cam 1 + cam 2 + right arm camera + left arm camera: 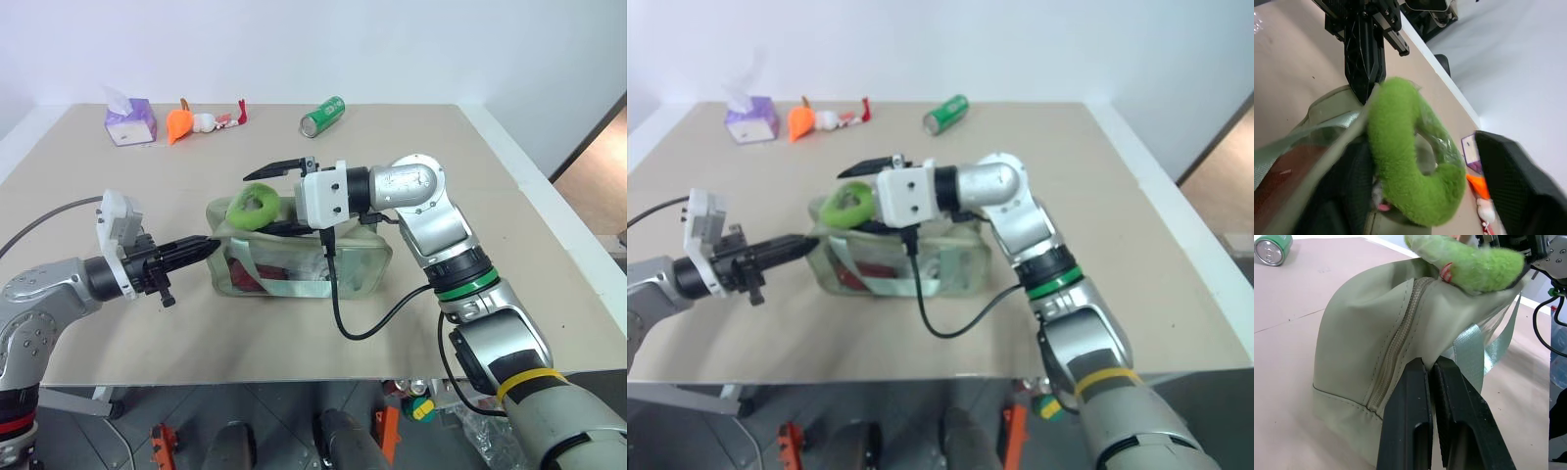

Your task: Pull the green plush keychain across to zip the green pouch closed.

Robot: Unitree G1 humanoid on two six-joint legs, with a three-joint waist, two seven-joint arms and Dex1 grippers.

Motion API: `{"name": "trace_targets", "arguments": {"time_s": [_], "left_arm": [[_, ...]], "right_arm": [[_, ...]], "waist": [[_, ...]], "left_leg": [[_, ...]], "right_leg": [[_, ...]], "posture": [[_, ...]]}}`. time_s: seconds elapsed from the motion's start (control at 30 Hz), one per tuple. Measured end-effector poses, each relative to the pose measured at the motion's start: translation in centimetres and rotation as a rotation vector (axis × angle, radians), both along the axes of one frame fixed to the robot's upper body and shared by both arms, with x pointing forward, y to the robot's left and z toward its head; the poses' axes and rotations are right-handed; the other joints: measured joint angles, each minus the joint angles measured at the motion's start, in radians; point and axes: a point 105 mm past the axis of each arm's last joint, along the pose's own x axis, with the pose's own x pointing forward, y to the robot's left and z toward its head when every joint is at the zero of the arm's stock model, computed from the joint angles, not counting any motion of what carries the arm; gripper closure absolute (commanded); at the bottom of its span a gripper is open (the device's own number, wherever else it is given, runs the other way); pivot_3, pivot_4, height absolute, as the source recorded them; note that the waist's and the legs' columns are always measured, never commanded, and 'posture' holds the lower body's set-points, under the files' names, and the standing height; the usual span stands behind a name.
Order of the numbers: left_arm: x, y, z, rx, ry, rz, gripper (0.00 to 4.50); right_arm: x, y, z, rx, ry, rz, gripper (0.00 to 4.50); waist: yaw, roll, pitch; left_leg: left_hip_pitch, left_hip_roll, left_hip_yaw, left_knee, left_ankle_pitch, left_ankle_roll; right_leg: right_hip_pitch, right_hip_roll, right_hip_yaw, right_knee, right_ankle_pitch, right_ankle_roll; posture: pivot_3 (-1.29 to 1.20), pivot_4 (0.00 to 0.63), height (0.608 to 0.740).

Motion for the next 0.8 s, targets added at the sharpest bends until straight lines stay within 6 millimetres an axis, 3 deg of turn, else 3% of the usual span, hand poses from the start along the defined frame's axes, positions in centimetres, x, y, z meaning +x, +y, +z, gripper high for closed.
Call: {"name": "trace_targets", "arguments": {"time_s": [0.13,0.2,0.67,0.8], "left_arm": [[0.0,0.0,0.0,-0.001,0.0,0.002,4.5],[0.0,0.0,0.0,-0.001,0.0,0.002,4.5],[0.1,0.0,0.1,0.001,-0.003,0.001,4.5],[0.1,-0.2,0.1,0.002,-0.004,-0.005,4.5]], "right_arm": [[-0.2,0.1,-0.3,-0.019,0.012,0.019,4.07],[-0.3,0.0,-0.3,-0.023,0.018,0.025,4.42],[0.0,-0.9,-0.7,-0.046,0.025,-0.001,4.42],[2.1,-3.8,0.5,-0.025,-0.018,-0.148,4.42]], "waist": [[0.0,0.0,0.0],[0.0,0.0,0.0],[0.0,0.0,0.0],[0.002,0.0,0.0]], "left_leg": [[0.0,0.0,0.0,0.0,0.0,0.0],[0.0,0.0,0.0,0.0,0.0,0.0],[0.0,0.0,0.0,0.0,0.0,0.0],[0.0,-0.001,0.0,0.0,0.0,0.0]], "right_leg": [[0.0,0.0,0.0,0.0,0.0,0.0],[0.0,0.0,0.0,0.0,0.0,0.0],[0.0,0.0,-0.001,0.0,0.0,0.0],[0.0,-0.001,0.0,0.0,-0.001,0.0]], "posture": [[0.0,0.15,0.74],[0.0,0.15,0.74],[0.0,0.15,0.74],[0.0,0.15,0.74]]}}
